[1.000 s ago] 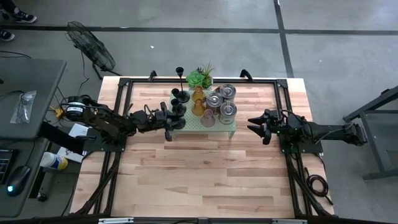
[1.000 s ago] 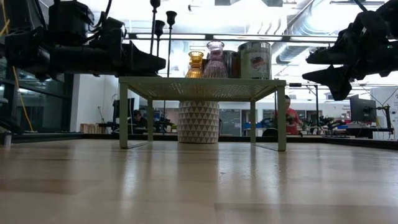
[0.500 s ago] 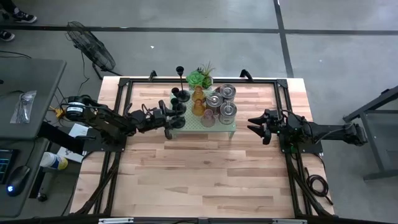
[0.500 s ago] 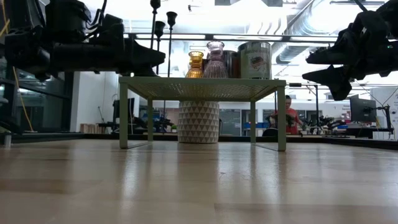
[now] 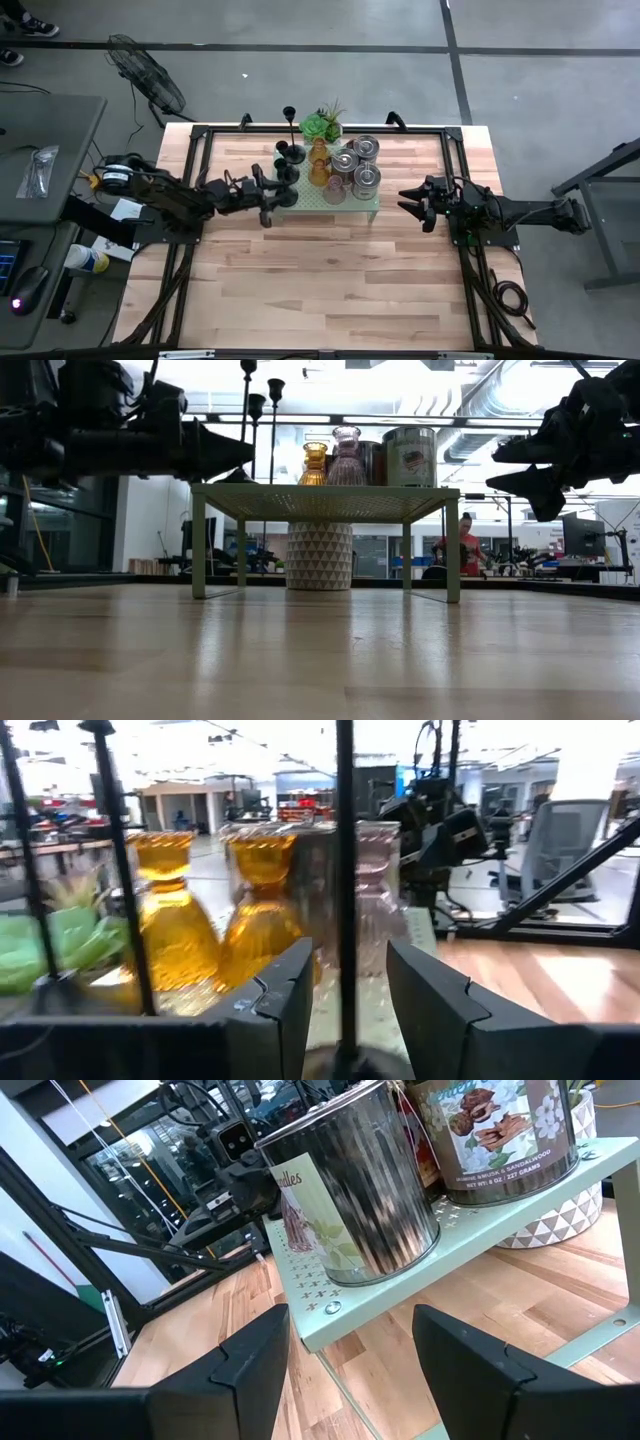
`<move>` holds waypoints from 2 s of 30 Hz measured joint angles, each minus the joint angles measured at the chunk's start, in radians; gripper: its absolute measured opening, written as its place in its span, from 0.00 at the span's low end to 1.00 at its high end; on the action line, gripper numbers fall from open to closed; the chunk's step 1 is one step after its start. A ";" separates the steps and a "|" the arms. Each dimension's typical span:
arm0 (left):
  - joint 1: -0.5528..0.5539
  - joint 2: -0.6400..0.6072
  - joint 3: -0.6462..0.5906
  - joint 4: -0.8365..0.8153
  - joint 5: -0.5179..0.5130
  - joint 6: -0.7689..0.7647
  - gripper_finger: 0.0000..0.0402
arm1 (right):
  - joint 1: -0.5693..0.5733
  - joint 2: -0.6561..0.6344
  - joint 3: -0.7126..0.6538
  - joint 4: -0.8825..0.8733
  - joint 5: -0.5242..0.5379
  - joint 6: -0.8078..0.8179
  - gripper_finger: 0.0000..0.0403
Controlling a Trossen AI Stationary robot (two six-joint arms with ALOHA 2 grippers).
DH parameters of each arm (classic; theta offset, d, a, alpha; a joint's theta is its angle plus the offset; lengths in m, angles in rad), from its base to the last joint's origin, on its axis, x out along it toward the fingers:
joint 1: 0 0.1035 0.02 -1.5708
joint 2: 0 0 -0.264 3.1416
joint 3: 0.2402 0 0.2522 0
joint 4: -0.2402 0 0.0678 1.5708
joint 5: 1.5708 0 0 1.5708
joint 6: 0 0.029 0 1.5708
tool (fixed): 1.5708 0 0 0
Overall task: Pick & Place candle stick holders
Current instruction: Return to Home Position
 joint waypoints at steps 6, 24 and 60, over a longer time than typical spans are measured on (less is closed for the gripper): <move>0.000 -0.046 -0.034 -0.001 -0.010 0.002 0.31 | 0.000 0.000 0.000 0.000 0.000 0.000 0.51; 0.000 -0.219 -0.157 -0.005 0.018 -0.002 0.31 | 0.000 0.000 0.000 0.000 0.000 0.000 0.51; 0.002 -1.410 -0.167 -1.456 0.153 -0.246 0.31 | 0.000 0.000 0.000 0.000 0.000 0.000 0.51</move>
